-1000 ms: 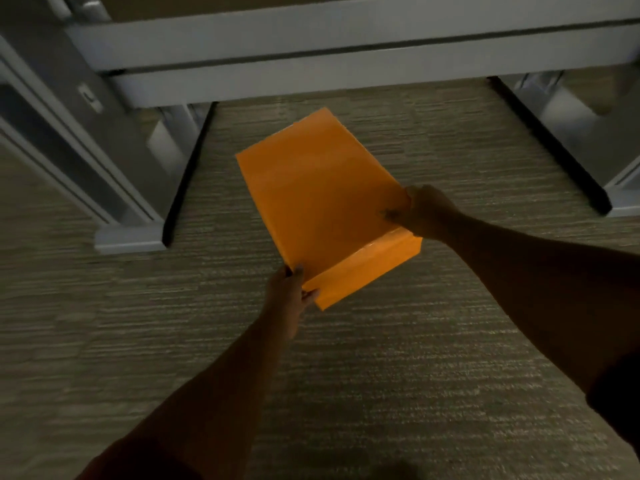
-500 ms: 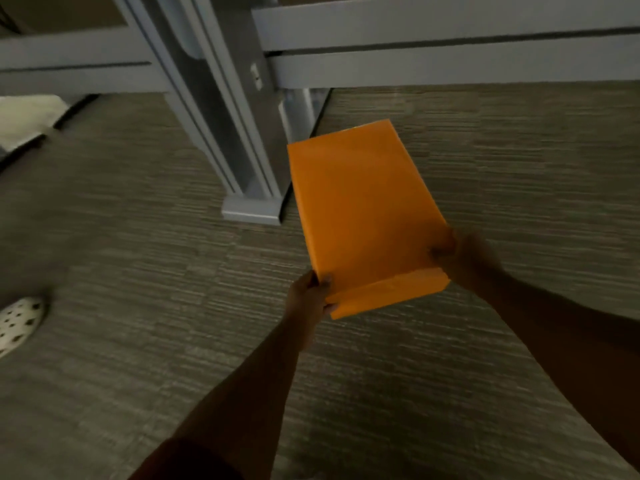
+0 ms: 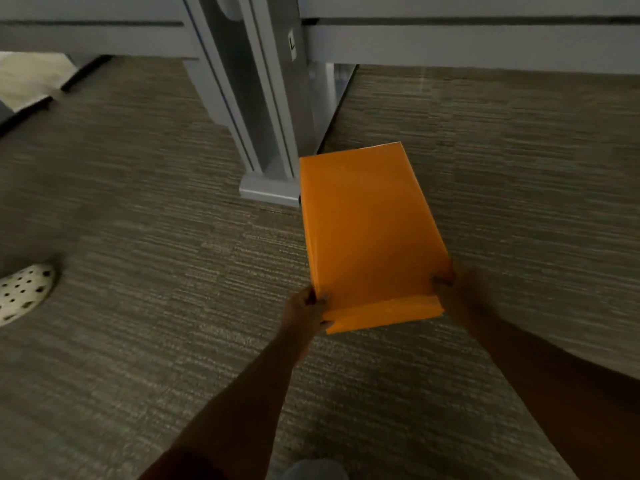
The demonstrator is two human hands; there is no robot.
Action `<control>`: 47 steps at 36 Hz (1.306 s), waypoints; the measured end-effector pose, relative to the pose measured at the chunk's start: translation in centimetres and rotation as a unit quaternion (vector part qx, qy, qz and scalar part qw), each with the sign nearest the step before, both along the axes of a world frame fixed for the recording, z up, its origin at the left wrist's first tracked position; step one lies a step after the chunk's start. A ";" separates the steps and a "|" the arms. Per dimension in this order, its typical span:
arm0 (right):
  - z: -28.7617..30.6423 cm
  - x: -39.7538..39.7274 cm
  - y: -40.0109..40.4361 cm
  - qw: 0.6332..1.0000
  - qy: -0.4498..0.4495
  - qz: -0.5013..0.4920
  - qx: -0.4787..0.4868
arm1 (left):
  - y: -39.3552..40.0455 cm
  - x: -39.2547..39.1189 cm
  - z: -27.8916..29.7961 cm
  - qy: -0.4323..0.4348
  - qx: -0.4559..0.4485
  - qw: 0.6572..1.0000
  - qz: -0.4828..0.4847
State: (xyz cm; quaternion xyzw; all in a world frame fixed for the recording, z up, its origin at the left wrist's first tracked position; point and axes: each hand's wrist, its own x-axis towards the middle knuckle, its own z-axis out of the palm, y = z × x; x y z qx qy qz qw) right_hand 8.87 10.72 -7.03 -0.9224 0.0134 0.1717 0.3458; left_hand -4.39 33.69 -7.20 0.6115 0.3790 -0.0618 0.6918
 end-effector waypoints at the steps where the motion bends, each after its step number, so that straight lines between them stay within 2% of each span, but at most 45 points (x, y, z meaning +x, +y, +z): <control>1: -0.1 -0.2 0.1 1.000 0.002 -0.001 0.004 | 0.1 -0.1 -0.1 -0.001 0.005 1.000 -0.001; 9: 0.2 -0.1 0.4 1.000 0.006 0.017 -0.005 | -0.2 -0.1 0.1 0.021 0.037 0.999 0.002; 14: 1.6 -1.2 1.6 0.997 -0.051 -0.005 -0.062 | -0.9 -0.2 1.2 0.041 0.138 0.989 0.010; 19: 3.2 -2.8 3.5 0.989 -0.102 0.051 -0.097 | -1.1 -0.6 3.2 0.052 0.238 0.970 -0.007; 23: 4.3 -4.6 4.6 0.984 -0.117 0.091 -0.098 | -1.8 -1.3 5.1 0.035 0.293 0.955 -0.032; 28: 4.4 -7.5 4.9 0.973 -0.127 0.131 -0.142 | -4.1 -3.1 6.6 -0.001 0.308 0.950 -0.060; 31: 4.6 -9.0 5.3 0.972 -0.124 0.147 -0.138 | -5.1 -4.8 6.9 -0.014 0.355 0.931 -0.080; 37: 5.6 -9.9 4.4 0.960 -0.138 0.193 -0.151 | -5.0 -7.1 7.0 -0.048 0.383 0.922 -0.040; 42: 6.0 -8.9 4.2 0.995 -0.015 0.088 -0.043 | -4.1 -7.3 6.4 -0.031 0.383 0.922 -0.049; 47: 8.1 -8.0 8.8 0.996 -0.007 0.087 0.033 | -3.5 -7.3 5.7 -0.001 0.389 0.919 -0.067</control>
